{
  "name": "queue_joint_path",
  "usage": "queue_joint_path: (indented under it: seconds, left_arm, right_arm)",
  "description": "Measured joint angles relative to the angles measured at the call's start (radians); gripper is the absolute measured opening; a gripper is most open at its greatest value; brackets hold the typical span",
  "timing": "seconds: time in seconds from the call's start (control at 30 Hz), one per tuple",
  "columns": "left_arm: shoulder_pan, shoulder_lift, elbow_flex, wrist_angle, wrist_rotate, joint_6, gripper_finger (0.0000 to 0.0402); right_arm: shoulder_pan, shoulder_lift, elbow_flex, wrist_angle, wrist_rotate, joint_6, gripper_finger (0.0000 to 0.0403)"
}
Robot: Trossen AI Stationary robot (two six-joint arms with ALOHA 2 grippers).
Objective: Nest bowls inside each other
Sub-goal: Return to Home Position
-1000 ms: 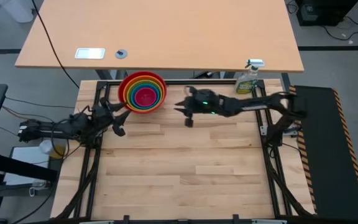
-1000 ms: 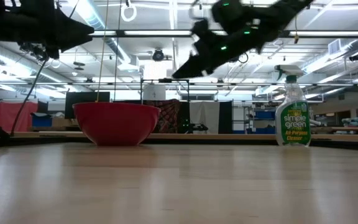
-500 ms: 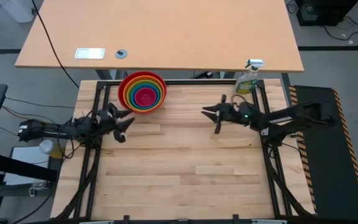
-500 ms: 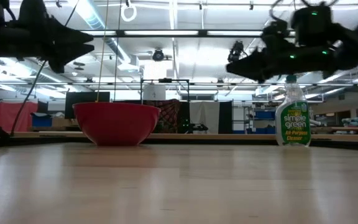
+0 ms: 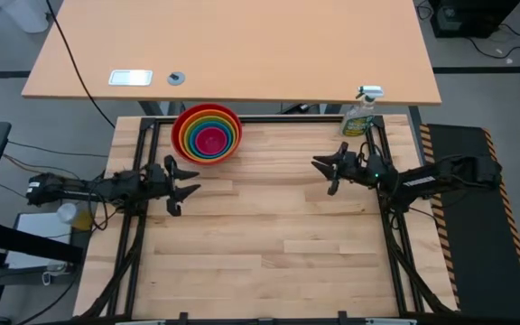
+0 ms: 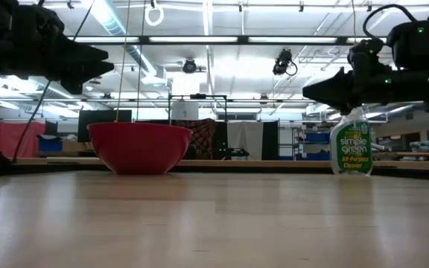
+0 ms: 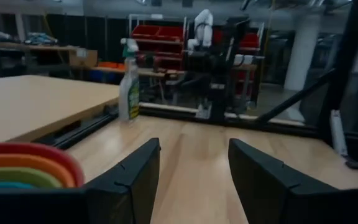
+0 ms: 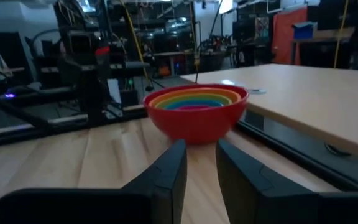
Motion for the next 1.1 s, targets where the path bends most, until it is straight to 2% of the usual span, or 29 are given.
queue_joint_path:
  seconds: [0.23, 0.6, 1.1]
  left_arm:
    - [-0.001, -0.007, 0.0, -0.012, -0.012, 0.019, 0.0193]
    - [0.0, -0.006, 0.0, -0.013, -0.05, 0.079, 0.0193]
    - [0.0, -0.006, 0.0, -0.014, -0.05, 0.073, 0.0193]
  right_arm:
    - [-0.016, -0.017, 0.0, 0.002, -0.002, 0.011, 0.0095]
    - [-0.017, -0.019, 0.0, 0.006, 0.023, 0.178, 0.0095]
    - [-0.016, -0.019, 0.0, 0.006, 0.023, 0.184, 0.0095]
